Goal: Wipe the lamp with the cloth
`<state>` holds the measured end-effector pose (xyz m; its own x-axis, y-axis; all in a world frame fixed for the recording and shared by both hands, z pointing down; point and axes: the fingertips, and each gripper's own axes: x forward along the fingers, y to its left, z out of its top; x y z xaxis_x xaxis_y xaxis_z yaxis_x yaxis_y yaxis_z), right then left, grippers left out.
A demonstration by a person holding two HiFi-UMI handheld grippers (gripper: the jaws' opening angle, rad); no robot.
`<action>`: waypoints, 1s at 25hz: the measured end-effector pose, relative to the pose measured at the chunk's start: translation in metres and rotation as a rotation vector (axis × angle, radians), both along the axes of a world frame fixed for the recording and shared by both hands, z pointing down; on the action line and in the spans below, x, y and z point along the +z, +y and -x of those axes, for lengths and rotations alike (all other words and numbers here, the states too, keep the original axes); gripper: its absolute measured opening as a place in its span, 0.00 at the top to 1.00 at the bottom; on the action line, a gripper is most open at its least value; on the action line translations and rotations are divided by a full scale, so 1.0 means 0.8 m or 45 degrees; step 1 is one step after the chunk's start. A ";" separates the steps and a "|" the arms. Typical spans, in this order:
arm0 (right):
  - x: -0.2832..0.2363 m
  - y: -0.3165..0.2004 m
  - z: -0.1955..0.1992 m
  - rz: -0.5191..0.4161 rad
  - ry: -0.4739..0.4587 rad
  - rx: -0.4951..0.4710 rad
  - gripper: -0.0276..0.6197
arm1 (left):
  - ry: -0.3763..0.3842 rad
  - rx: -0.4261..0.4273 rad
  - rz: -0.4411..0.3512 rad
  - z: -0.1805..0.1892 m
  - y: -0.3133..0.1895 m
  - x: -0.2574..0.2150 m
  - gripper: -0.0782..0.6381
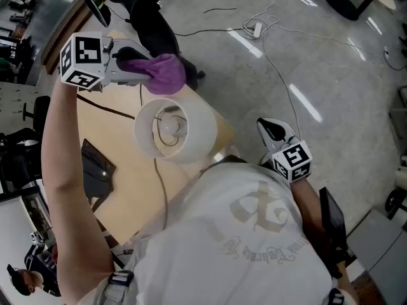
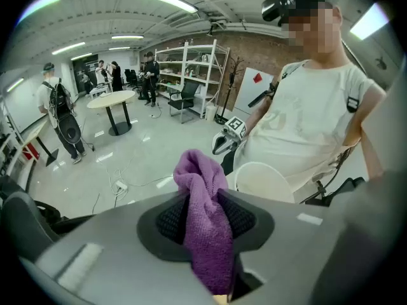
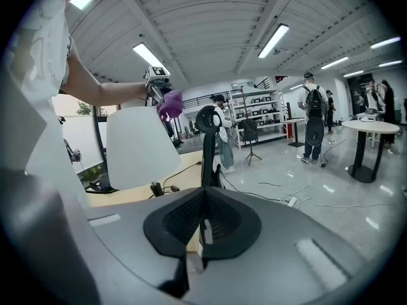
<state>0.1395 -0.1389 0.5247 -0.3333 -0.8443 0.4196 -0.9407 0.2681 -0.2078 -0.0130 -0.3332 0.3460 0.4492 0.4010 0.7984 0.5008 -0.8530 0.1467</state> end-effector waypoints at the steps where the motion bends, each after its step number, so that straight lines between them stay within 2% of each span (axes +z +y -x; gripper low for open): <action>1: 0.002 0.000 -0.001 0.008 0.000 0.001 0.94 | -0.002 -0.003 0.025 0.004 0.001 -0.009 0.73; 4: 0.009 0.000 -0.001 0.031 0.004 0.002 0.94 | -0.009 -0.025 0.127 0.012 0.006 -0.019 0.74; 7: 0.014 -0.003 0.001 0.043 0.006 -0.009 0.94 | -0.043 -0.044 0.211 0.016 0.011 0.004 0.74; 11: 0.017 -0.002 -0.003 0.061 0.010 -0.001 0.94 | -0.082 -0.048 0.284 0.019 0.017 0.045 0.74; 16: 0.018 0.008 -0.012 0.103 0.004 0.051 0.94 | -0.088 -0.100 0.326 0.020 0.017 0.084 0.74; 18: 0.017 0.006 -0.007 0.102 0.003 0.053 0.94 | -0.087 -0.139 0.320 0.022 0.009 0.100 0.74; 25: 0.021 0.011 0.003 0.122 0.019 0.049 0.94 | -0.117 -0.342 0.188 0.034 -0.016 0.181 0.74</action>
<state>0.1368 -0.1300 0.5412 -0.2944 -0.8121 0.5039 -0.9531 0.2109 -0.2169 -0.0402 -0.3460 0.4905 0.4834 0.3923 0.7826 0.2397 -0.9191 0.3127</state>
